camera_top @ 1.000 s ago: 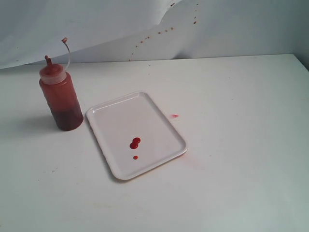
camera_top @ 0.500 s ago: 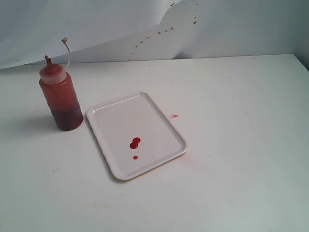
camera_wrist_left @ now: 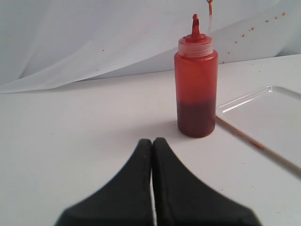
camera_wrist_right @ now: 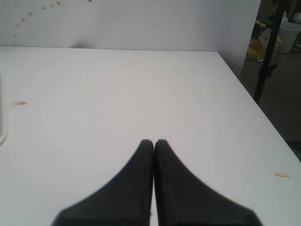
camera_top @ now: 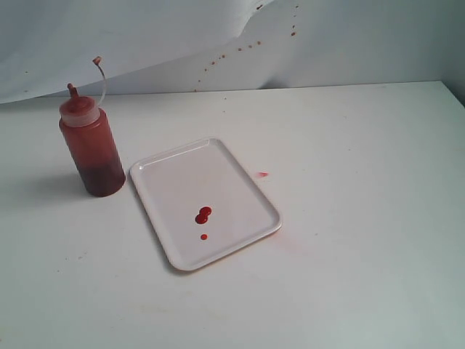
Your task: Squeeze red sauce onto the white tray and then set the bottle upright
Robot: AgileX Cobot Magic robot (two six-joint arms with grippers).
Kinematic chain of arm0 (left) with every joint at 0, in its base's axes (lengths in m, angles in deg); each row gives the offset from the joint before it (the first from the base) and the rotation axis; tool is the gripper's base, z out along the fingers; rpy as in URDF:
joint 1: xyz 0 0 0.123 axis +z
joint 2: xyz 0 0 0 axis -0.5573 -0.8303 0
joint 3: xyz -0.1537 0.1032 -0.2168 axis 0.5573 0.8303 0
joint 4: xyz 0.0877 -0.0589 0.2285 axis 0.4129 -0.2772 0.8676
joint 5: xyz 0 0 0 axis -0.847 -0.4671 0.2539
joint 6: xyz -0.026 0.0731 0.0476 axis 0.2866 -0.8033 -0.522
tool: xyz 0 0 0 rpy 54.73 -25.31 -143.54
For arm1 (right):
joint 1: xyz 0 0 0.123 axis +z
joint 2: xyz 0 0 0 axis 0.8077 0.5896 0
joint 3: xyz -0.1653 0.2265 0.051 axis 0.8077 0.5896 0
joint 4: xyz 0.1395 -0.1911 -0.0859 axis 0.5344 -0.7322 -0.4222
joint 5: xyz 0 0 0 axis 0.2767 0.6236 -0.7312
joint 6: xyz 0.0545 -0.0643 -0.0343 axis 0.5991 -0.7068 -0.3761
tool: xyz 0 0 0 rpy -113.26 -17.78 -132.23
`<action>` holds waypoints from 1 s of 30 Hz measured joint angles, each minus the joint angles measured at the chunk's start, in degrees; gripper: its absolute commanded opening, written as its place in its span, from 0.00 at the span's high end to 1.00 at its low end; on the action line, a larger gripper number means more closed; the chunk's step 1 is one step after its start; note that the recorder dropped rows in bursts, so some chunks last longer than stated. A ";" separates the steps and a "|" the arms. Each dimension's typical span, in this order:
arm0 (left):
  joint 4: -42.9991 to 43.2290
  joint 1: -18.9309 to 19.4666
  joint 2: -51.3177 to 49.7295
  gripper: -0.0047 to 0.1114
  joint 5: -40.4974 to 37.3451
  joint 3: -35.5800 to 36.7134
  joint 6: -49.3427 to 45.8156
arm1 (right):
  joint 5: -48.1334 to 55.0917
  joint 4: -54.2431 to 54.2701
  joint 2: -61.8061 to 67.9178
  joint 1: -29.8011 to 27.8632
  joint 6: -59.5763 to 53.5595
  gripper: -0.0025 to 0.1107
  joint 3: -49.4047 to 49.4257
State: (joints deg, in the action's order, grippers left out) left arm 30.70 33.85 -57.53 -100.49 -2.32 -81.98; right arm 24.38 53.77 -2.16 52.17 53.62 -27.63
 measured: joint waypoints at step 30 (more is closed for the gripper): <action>0.00 0.00 0.00 0.96 0.00 0.00 0.00 | 0.00 0.00 0.00 0.00 -0.56 0.98 0.00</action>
State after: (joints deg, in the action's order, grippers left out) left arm 30.70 33.85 -57.53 -100.49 -2.32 -81.98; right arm 24.38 53.77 -2.16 52.17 53.06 -27.63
